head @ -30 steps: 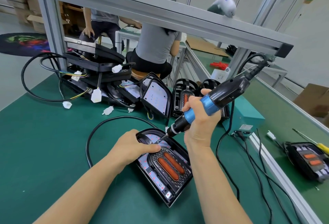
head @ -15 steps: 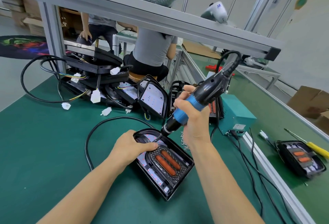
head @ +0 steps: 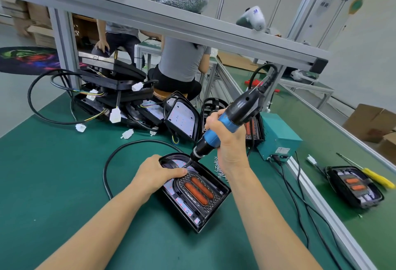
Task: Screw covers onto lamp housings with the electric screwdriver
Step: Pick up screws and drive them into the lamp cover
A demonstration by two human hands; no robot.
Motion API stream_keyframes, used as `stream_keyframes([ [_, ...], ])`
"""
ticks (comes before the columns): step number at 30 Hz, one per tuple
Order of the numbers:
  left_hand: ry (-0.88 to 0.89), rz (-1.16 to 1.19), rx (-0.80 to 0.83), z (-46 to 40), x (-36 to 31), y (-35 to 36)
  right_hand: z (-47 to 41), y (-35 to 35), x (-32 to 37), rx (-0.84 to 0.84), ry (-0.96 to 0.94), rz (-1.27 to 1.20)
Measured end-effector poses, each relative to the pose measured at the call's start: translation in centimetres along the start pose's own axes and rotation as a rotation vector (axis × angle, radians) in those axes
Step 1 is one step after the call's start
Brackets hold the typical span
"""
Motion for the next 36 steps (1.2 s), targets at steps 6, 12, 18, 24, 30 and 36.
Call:
stream_keyframes([
  [6,0.014,0.027,0.005,0.1,-0.2,0.1,0.2,0.9,-0.1,0.113,0.010,-0.019],
  [12,0.022,0.025,0.000,0.1,-0.4,0.0,0.5,1.1,0.1,0.136,-0.014,-0.085],
  [18,-0.005,0.017,-0.013,0.0,0.2,0.1,1.1,-0.5,0.0,-0.116,-0.077,-0.055],
  [24,-0.014,0.017,-0.021,0.2,0.3,-0.1,1.4,-1.9,-0.3,-0.183,-0.060,-0.095],
  [30,-0.037,0.029,-0.003,0.3,0.5,0.2,1.5,-0.7,0.1,-0.146,-0.066,-0.104],
  [36,0.043,0.054,-0.144,1.0,0.0,-2.1,1.3,-6.0,2.9,-0.417,-0.164,-0.178],
])
Point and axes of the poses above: each hand's wrist, its own z-axis away from the middle knuckle, its own y-axis out of the palm, x = y × z, the point moved 9 cm from there along -z, towards the middle knuckle, and after that the axes turned 3 degrees about -y, right-handed, at the moved point
